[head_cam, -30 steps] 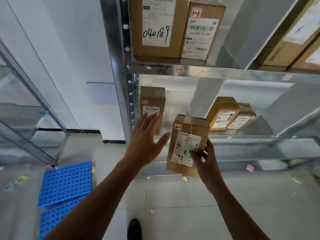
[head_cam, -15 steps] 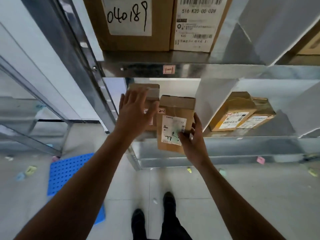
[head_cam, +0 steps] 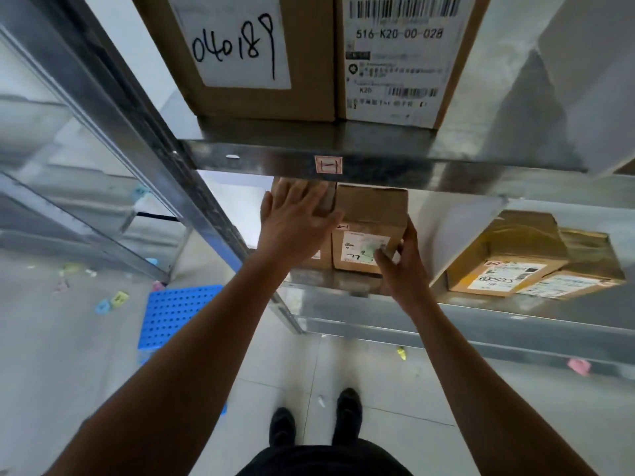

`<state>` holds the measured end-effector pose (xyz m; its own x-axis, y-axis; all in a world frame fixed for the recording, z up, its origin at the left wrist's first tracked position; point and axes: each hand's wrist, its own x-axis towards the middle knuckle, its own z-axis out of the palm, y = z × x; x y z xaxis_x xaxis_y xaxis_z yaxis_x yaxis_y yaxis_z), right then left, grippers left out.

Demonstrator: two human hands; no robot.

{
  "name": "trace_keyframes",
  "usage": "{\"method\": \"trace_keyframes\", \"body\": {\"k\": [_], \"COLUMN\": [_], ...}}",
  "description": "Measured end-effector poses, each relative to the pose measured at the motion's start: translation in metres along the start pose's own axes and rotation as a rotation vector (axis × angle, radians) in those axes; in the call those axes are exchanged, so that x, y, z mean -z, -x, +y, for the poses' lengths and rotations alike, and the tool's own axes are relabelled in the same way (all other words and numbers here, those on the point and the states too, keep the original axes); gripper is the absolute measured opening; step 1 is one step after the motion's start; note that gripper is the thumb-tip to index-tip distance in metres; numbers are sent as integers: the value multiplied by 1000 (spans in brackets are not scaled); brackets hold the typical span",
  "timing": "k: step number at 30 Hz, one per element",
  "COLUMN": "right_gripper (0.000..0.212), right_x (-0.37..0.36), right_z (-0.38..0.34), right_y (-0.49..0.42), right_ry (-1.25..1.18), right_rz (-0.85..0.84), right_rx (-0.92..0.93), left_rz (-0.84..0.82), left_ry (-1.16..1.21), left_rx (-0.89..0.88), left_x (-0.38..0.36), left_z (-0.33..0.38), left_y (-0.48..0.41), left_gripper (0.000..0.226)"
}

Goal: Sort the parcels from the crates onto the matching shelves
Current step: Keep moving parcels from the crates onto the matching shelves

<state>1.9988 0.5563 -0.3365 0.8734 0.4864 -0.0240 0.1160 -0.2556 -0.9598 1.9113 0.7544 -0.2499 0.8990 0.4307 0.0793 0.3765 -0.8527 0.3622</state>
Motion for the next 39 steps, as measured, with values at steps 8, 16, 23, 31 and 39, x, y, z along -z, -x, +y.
{"method": "trace_keyframes", "body": {"k": [8, 16, 23, 31, 39], "right_gripper": [82, 64, 60, 67, 66], "right_x": [0, -1, 5, 10, 11], "right_z": [-22, -51, -65, -65, -66], "right_y": [-9, -19, -27, -26, -20], "right_ry": [36, 444, 552, 776, 802], "right_rz": [93, 121, 79, 53, 31], "right_rx": [93, 268, 235, 319, 356], "left_rz": [84, 186, 245, 244, 288], "left_ry": [-112, -170, -183, -192, -106], "left_rx": [42, 31, -6, -28, -78], "left_x": [-19, -32, -33, -35, -24], "left_z": [3, 2, -2, -4, 3], "left_y": [3, 5, 4, 5, 20], "left_gripper": [67, 59, 59, 58, 64]}}
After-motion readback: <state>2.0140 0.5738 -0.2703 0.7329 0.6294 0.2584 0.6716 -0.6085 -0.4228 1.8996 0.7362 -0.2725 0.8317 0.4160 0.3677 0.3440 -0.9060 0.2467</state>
